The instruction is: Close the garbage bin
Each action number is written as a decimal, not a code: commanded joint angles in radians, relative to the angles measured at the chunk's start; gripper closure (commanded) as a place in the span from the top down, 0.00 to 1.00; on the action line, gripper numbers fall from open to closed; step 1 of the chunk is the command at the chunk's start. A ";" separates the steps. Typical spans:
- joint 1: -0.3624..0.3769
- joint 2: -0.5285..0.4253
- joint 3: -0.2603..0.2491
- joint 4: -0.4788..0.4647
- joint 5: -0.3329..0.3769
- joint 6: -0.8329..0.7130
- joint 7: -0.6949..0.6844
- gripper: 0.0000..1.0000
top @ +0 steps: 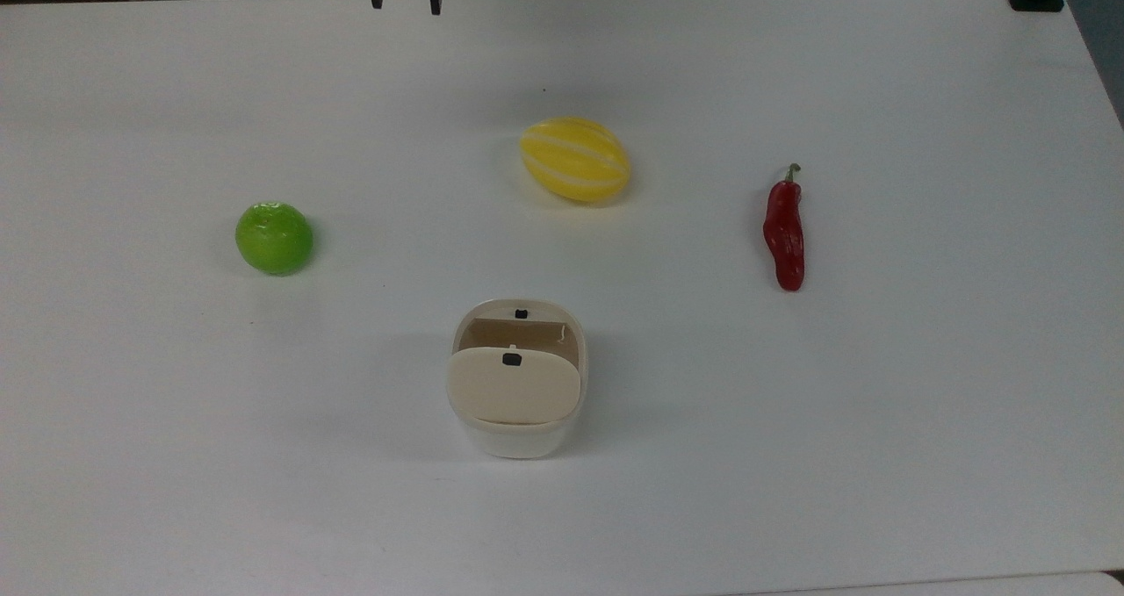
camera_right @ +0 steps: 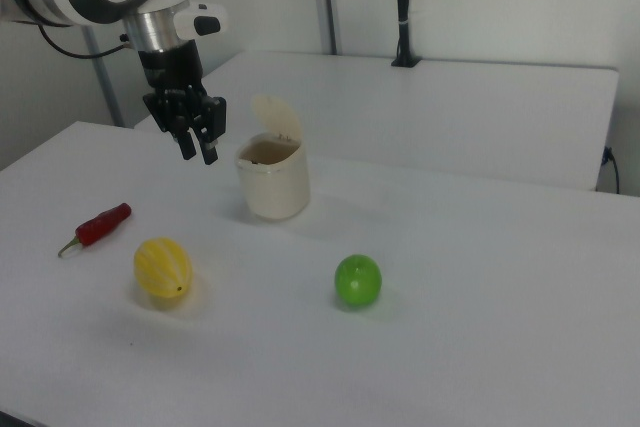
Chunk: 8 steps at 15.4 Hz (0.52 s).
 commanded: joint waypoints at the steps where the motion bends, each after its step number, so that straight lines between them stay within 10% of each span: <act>1: -0.006 -0.011 -0.001 -0.016 -0.001 0.001 -0.030 0.00; 8: -0.003 0.003 -0.001 -0.013 0.006 0.015 -0.027 0.00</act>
